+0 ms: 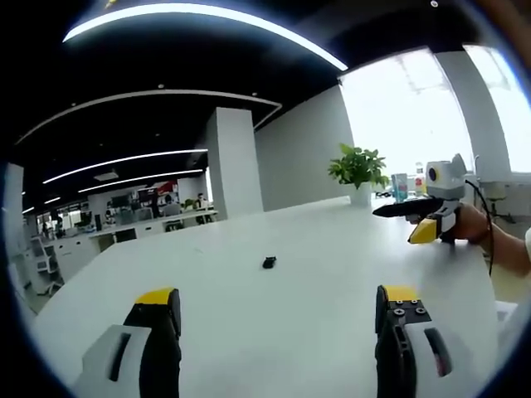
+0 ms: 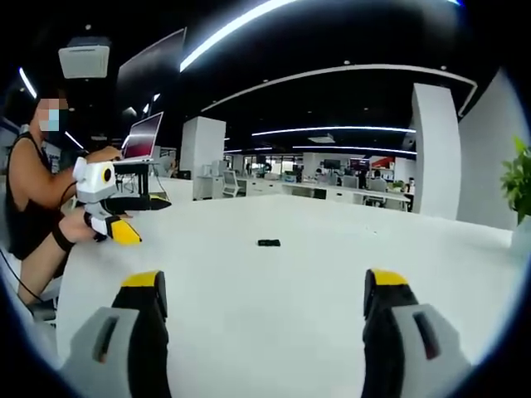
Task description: Snap the two parts of the plastic buckle together until the buckle closes and remains connected.
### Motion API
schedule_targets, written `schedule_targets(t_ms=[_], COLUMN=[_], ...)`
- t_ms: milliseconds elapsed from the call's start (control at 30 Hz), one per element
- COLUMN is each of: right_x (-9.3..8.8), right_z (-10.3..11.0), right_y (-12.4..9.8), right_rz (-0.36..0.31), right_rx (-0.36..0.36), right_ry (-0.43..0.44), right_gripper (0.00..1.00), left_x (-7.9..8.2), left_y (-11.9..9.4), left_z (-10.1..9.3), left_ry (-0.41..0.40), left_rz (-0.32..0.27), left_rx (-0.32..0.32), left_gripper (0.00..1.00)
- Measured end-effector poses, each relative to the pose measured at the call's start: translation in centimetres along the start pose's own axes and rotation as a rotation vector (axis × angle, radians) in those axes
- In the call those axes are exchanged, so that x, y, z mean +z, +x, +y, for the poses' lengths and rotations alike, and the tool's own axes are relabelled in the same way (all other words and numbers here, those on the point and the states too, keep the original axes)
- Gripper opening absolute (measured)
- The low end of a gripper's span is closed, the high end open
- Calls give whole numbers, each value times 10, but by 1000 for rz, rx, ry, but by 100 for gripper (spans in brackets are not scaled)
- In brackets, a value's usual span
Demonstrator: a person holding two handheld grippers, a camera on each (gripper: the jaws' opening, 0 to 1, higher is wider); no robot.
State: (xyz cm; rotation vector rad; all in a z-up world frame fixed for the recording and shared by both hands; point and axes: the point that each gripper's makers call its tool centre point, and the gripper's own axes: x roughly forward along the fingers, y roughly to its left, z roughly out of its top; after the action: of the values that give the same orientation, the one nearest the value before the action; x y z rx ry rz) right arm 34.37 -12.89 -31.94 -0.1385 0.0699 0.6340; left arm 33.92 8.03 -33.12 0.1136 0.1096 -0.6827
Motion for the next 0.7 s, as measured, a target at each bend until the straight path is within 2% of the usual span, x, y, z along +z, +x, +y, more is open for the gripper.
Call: schedule_targets(t_ms=[167,300,433,700], right_x=[7,8,8,7], right_z=[-2,-2,-3,-1], right_y=[-2,-2,-2,-1], right_rz=[-47,-52,-55,-51], right_rx=[-4,-8,-11,1], right_ry=[28,30,41,40], right_gripper=[99,99,99,98], left_x=[-6,-5,-6,-8], left_y=[1,0,-1,-1], left_z=[-1,-2,1,-3], left_ry=[34,27,26,29], left_rz=[33,27,30,36], left_rx=[17,13,36,24], left_gripper=[99,99,99,99])
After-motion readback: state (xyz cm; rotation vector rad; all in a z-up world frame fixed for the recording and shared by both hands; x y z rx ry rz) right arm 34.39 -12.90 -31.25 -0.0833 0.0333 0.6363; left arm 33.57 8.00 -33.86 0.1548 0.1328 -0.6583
